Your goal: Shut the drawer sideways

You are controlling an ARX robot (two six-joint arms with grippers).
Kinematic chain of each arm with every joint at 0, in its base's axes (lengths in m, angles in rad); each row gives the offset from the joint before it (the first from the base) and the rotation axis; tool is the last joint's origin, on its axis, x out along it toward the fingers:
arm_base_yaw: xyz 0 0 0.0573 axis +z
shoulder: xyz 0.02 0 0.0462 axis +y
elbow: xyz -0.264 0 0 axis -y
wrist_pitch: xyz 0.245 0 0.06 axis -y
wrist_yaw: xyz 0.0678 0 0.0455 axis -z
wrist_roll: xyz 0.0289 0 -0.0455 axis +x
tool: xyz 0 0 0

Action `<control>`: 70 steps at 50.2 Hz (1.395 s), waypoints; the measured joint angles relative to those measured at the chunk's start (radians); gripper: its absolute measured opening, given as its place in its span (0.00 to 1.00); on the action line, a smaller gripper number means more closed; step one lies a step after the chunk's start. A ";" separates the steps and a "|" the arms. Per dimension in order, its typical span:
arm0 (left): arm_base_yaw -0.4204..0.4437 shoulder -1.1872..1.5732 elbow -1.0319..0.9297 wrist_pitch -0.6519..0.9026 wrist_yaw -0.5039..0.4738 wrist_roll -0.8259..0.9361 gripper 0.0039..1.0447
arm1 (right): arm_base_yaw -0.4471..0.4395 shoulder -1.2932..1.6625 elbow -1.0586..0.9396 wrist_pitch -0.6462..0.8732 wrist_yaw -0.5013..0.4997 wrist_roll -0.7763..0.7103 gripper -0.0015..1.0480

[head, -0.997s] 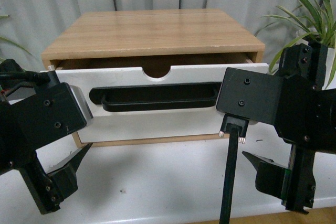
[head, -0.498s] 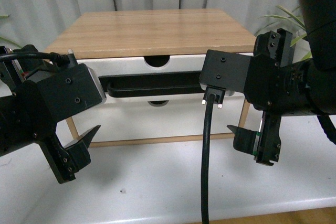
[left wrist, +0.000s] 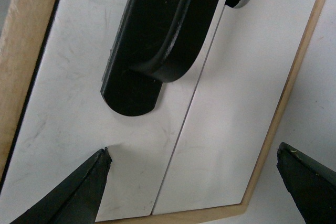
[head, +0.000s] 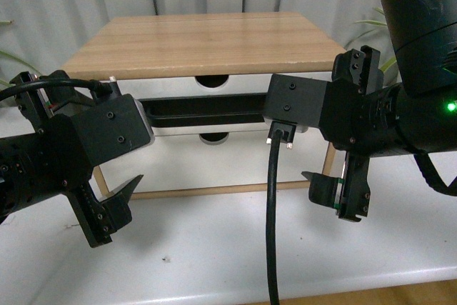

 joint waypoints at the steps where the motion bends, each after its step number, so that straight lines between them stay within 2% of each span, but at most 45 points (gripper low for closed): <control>1: -0.001 0.000 0.000 0.000 0.000 0.000 0.94 | 0.000 0.000 0.000 0.000 0.000 0.000 0.93; 9: -0.006 -0.016 -0.008 0.008 0.001 -0.001 0.94 | 0.000 -0.013 -0.014 0.000 -0.001 0.001 0.93; 19: -0.004 -0.121 -0.090 0.028 -0.002 -0.012 0.94 | -0.008 -0.136 -0.122 0.022 -0.026 0.041 0.93; 33: 0.024 -0.391 -0.284 -0.030 -0.003 -0.132 0.94 | -0.035 -0.420 -0.358 0.135 -0.056 0.284 0.93; 36: 0.060 -0.525 -0.347 -0.085 -0.021 -0.195 0.94 | -0.055 -0.529 -0.447 0.164 -0.014 0.417 0.93; 43: 0.119 -0.737 -0.409 -0.193 -0.028 -0.301 0.94 | -0.087 -0.698 -0.552 0.170 0.050 0.572 0.93; 51: 0.219 -1.073 -0.473 -0.390 -0.015 -0.523 0.94 | -0.152 -0.966 -0.693 0.117 0.134 0.804 0.93; 59: 0.333 -1.328 -0.511 -0.584 0.049 -0.772 0.94 | -0.191 -1.193 -0.805 0.026 0.210 0.996 0.93; 70: 0.495 -1.485 -0.571 -0.665 0.161 -1.081 0.94 | -0.230 -1.328 -0.882 0.025 0.285 1.153 0.93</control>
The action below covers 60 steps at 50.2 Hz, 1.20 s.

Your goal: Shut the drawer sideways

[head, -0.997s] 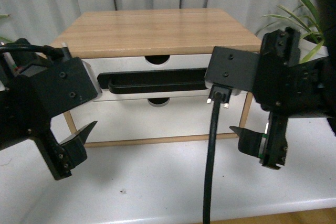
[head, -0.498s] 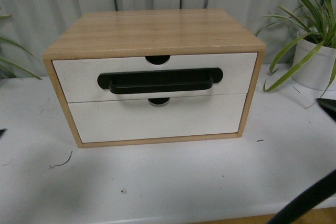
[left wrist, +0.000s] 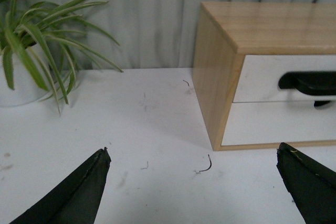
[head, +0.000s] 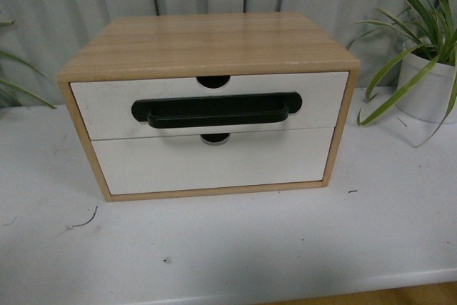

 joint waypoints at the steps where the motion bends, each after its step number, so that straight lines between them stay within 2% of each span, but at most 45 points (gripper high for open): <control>1: 0.004 0.000 0.000 0.003 0.001 -0.025 0.94 | 0.002 0.000 0.000 0.002 0.000 0.006 0.93; 8: 0.000 0.001 -0.001 0.011 0.008 -0.082 0.93 | 0.002 0.002 0.000 0.000 -0.001 0.021 0.93; 11: -0.014 -0.004 -0.018 0.088 -0.002 -0.063 0.86 | 0.000 0.003 -0.002 0.017 -0.008 0.025 0.93; 12: -0.024 -0.010 -0.019 0.100 -0.013 -0.050 0.82 | -0.014 0.019 -0.021 0.090 -0.038 0.016 0.91; 15: -0.066 -0.061 -0.018 0.079 -0.039 -0.016 0.70 | -0.081 0.032 -0.084 0.259 -0.170 -0.026 0.79; 16: -0.083 -0.080 -0.018 0.067 -0.056 -0.010 0.65 | -0.092 0.023 -0.099 0.262 -0.188 -0.036 0.74; 20: -0.113 -0.103 -0.018 0.038 -0.084 0.002 0.55 | -0.096 -0.014 -0.099 0.278 -0.217 -0.053 0.63; 25: -0.145 -0.131 -0.018 0.003 -0.122 0.008 0.41 | -0.090 -0.082 -0.100 0.234 -0.226 -0.065 0.49; 29: -0.175 -0.165 -0.018 -0.023 -0.151 0.008 0.25 | -0.090 -0.122 -0.100 0.177 -0.226 -0.071 0.34; 31: -0.209 -0.182 -0.018 -0.046 -0.205 0.008 0.17 | -0.090 -0.146 -0.100 0.156 -0.226 -0.072 0.25; 34: -0.269 -0.193 -0.018 -0.058 -0.255 0.008 0.10 | -0.090 -0.173 -0.100 0.131 -0.226 -0.072 0.16; 36: -0.320 -0.251 -0.016 -0.142 -0.273 0.008 0.01 | -0.090 -0.194 -0.100 0.115 -0.227 -0.072 0.09; 39: -0.324 -0.327 -0.017 -0.238 -0.276 0.014 0.01 | -0.090 -0.217 -0.100 0.097 -0.227 -0.077 0.01; 60: -0.314 -0.357 -0.018 -0.231 -0.293 0.015 0.01 | -0.090 -0.351 -0.100 -0.039 -0.229 -0.077 0.02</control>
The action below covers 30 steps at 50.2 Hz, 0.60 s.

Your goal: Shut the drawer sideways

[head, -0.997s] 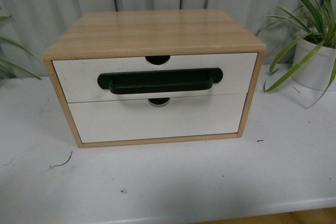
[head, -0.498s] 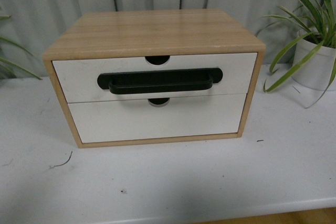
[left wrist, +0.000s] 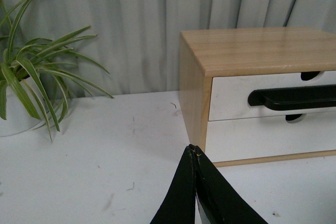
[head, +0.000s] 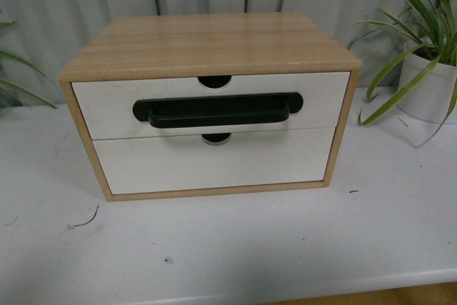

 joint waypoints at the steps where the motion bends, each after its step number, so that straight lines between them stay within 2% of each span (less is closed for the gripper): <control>1: 0.000 0.000 0.000 0.000 0.000 0.000 0.01 | 0.000 -0.006 0.000 -0.006 0.000 0.000 0.02; 10: 0.000 0.000 0.000 0.000 0.000 0.000 0.01 | 0.000 -0.054 0.000 -0.062 0.000 0.000 0.02; 14: 0.000 0.000 0.000 0.000 -0.001 0.000 0.01 | 0.000 -0.185 0.001 -0.230 0.000 -0.001 0.02; 30: 0.000 0.000 0.000 0.000 0.000 0.000 0.01 | 0.000 -0.213 0.001 -0.224 0.000 -0.001 0.02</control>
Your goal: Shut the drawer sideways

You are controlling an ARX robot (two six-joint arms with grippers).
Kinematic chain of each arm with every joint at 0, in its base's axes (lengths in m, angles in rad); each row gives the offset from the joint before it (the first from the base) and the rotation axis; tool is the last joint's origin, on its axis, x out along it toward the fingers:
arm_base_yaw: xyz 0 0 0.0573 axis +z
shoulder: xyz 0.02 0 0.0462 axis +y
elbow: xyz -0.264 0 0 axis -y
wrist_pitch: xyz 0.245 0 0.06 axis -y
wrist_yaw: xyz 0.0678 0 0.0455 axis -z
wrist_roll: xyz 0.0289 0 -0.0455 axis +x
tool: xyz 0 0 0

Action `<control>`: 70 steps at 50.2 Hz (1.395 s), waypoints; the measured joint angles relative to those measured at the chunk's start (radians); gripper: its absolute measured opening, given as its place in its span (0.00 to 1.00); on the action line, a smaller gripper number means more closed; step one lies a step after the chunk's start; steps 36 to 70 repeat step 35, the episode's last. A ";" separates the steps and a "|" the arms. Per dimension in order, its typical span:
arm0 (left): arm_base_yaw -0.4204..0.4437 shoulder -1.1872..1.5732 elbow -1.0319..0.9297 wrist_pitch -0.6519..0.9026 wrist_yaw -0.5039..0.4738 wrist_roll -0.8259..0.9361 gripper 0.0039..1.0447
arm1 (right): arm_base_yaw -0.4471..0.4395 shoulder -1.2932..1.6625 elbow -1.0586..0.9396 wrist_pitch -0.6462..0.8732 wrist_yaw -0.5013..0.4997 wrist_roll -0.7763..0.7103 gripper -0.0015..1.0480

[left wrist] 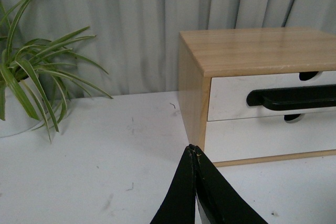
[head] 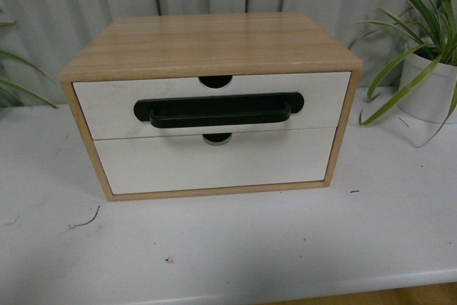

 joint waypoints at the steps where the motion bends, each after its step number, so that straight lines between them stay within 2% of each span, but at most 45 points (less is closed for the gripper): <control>1: 0.000 0.000 0.000 0.000 0.000 0.000 0.01 | 0.000 0.000 0.000 0.000 0.000 0.000 0.02; 10: 0.000 0.000 0.000 0.000 0.000 -0.001 0.02 | 0.000 0.000 0.000 0.000 0.000 0.000 0.02; 19: 0.000 0.000 0.000 0.000 0.000 0.000 0.26 | 0.000 0.000 0.000 0.000 0.000 0.000 0.25; 23: 0.000 0.000 0.000 0.000 0.000 0.000 0.38 | 0.000 0.000 0.000 0.000 0.000 0.000 0.37; 29: 0.000 0.000 0.000 0.000 0.000 0.000 0.66 | 0.000 0.000 0.000 0.000 0.000 0.000 0.65; 31: 0.000 0.000 0.000 0.000 0.000 0.000 0.90 | 0.000 0.000 0.000 0.000 0.000 0.000 0.90; 32: 0.000 0.000 0.000 0.000 0.000 0.000 0.96 | 0.000 0.000 0.000 0.000 0.000 0.000 0.96; 33: 0.000 0.000 0.000 0.000 0.000 0.000 0.93 | 0.000 0.000 0.000 0.000 0.000 0.000 0.93; 70: 0.000 0.000 0.000 0.000 0.000 0.000 0.94 | 0.000 0.000 0.000 0.000 0.000 0.000 0.94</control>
